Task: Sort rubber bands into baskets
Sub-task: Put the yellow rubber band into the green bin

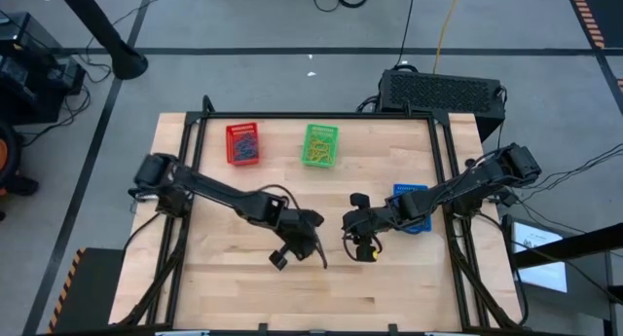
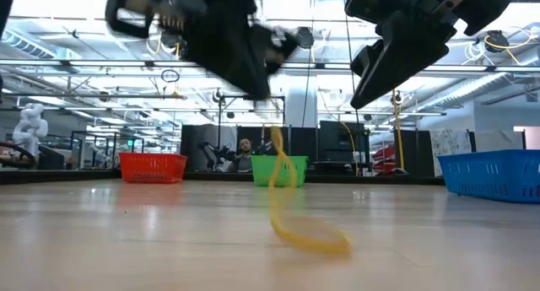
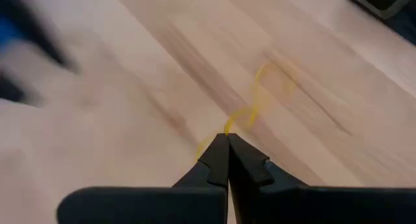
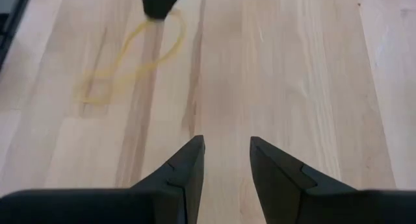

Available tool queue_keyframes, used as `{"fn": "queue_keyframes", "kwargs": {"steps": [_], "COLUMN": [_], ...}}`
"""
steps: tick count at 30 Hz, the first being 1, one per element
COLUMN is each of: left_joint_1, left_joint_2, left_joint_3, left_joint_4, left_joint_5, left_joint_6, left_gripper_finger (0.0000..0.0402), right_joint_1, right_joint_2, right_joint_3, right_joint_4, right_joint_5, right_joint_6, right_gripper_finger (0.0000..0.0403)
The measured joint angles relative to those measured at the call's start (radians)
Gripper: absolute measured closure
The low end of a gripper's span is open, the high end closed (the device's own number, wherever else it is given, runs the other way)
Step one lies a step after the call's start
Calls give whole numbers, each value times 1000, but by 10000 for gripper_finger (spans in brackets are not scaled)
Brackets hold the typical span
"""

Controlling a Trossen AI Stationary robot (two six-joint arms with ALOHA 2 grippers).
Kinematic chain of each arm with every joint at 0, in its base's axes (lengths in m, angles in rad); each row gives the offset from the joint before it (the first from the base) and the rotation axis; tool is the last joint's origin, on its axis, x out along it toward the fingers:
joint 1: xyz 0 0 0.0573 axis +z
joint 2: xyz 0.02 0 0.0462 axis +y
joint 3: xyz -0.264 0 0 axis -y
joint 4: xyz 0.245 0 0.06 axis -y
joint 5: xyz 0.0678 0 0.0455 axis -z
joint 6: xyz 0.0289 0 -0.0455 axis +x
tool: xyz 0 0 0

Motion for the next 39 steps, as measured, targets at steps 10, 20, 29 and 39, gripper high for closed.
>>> {"fn": "queue_keyframes", "kwargs": {"steps": [10, 20, 29, 39], "left_joint_1": [24, 202, 467, 659], "left_joint_2": [-232, -271, -265, -155], "left_joint_3": [2, 2, 2, 2], "left_joint_4": [-114, -160, -18, 205], "left_joint_5": [-249, -351, -298, -235], "left_joint_6": [-21, 34, 58, 58], "left_gripper_finger": [401, 401, 401, 401], "right_joint_1": [0, -2, -50, -144], "right_joint_2": [0, 0, 0, 0], "right_joint_3": [0, 0, 0, 0], "right_joint_4": [25, 94, 90, 89], "right_joint_5": [4, 232, 440, 473], "right_joint_6": [-22, -135, -173, -175], "right_gripper_finger": [287, 287, 287, 287]}}
